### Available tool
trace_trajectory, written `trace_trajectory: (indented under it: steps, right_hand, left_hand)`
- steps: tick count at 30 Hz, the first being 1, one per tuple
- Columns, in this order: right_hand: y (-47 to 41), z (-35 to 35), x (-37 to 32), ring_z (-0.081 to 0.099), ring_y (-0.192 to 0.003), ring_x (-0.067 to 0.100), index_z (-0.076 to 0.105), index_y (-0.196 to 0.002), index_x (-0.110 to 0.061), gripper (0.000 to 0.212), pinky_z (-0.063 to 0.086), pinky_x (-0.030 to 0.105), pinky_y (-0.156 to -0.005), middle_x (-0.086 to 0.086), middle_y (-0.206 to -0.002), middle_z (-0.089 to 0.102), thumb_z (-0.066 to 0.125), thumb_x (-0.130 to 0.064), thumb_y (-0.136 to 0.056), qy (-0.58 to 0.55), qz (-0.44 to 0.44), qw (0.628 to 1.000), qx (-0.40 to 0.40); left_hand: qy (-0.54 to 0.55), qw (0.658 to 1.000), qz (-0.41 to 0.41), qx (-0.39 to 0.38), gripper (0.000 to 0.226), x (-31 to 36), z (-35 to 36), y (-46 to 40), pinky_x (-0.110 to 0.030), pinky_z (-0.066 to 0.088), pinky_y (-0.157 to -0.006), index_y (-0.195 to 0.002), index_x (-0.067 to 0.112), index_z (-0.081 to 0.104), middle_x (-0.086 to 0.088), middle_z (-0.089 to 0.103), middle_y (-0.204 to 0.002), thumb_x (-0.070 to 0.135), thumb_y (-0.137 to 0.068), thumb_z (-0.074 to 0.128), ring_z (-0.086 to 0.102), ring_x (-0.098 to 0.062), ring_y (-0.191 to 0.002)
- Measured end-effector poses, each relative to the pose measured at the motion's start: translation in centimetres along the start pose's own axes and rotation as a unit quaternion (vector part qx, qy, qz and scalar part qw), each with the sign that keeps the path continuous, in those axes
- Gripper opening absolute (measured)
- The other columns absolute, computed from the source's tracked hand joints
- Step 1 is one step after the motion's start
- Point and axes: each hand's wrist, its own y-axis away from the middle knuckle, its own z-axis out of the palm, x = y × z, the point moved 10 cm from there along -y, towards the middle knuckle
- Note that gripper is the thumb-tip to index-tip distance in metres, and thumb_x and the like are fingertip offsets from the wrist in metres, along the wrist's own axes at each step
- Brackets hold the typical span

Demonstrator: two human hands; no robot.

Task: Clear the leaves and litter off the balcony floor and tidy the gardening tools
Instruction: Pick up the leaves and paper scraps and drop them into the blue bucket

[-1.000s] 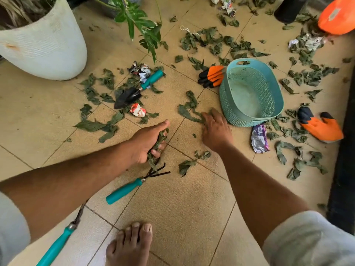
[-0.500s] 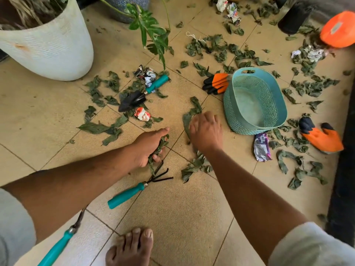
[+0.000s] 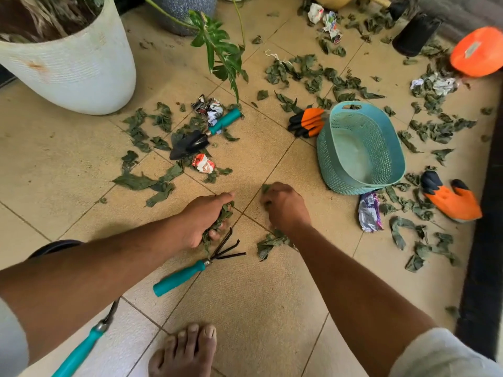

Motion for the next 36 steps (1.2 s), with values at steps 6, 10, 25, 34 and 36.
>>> trace_trajectory:
  steps: [6,10,25,34,36]
  right_hand:
    - [5.2,-6.1,1.9,0.067,-0.082,0.0,0.073,-0.089,-0.036,0.023,0.061,0.022,-0.067,-0.018,-0.098,0.063,0.069,-0.015,-0.082,-0.17,0.022,0.979,0.109]
    - [7.4,-3.5,0.6,0.052,-0.098,0.004,0.064,-0.095,-0.043,0.026,0.055,0.037,-0.086,-0.021,-0.105,0.051,0.077,-0.029,-0.077,-0.084,0.007,0.996,-0.011]
    - [11.9,2.1,-3.2,0.047,-0.121,0.013,0.06,-0.129,-0.023,0.036,0.052,0.041,-0.103,-0.006,-0.128,0.051,0.036,-0.042,-0.11,0.023,-0.05,0.998,-0.005]
    - [13.0,4.2,-3.3,-0.001,-0.162,0.03,0.05,-0.151,-0.03,0.053,0.001,0.072,-0.123,0.005,-0.171,0.029,0.029,-0.055,-0.109,0.145,-0.048,0.988,-0.002]
    - [12.1,3.0,-1.1,-0.008,-0.162,0.031,0.033,-0.159,-0.041,0.056,-0.002,0.073,-0.123,0.004,-0.176,0.011,0.029,-0.061,-0.107,0.128,0.003,0.992,0.02]
  left_hand:
    - [0.006,1.0,0.018,0.013,0.042,0.9,-0.4,0.8,-0.023,0.028,-0.039,-0.12,0.018,0.07,-0.007,0.06,-0.091,0.053,-0.097,0.073,0.048,-0.011,-0.057]
    - [0.009,0.999,0.025,0.021,0.042,0.9,-0.7,1.7,-0.023,0.029,-0.041,-0.12,0.021,0.07,-0.006,0.061,-0.089,0.054,-0.095,0.075,0.048,-0.013,-0.062]
    - [0.025,0.999,0.032,0.034,0.041,0.0,-2.6,3.4,-0.023,0.029,-0.038,-0.118,0.02,0.074,-0.003,0.061,-0.083,0.053,-0.094,0.077,0.047,-0.009,-0.052]
    - [0.01,0.999,0.027,0.029,0.037,-0.5,-1.7,4.0,-0.022,0.025,-0.04,-0.11,0.021,0.072,-0.001,0.055,-0.079,0.054,-0.094,0.076,0.044,-0.01,-0.052]
    - [0.01,0.999,0.027,0.028,0.036,-0.7,-2.0,4.0,-0.022,0.025,-0.04,-0.11,0.022,0.074,0.0,0.056,-0.078,0.054,-0.093,0.077,0.044,-0.009,-0.052]
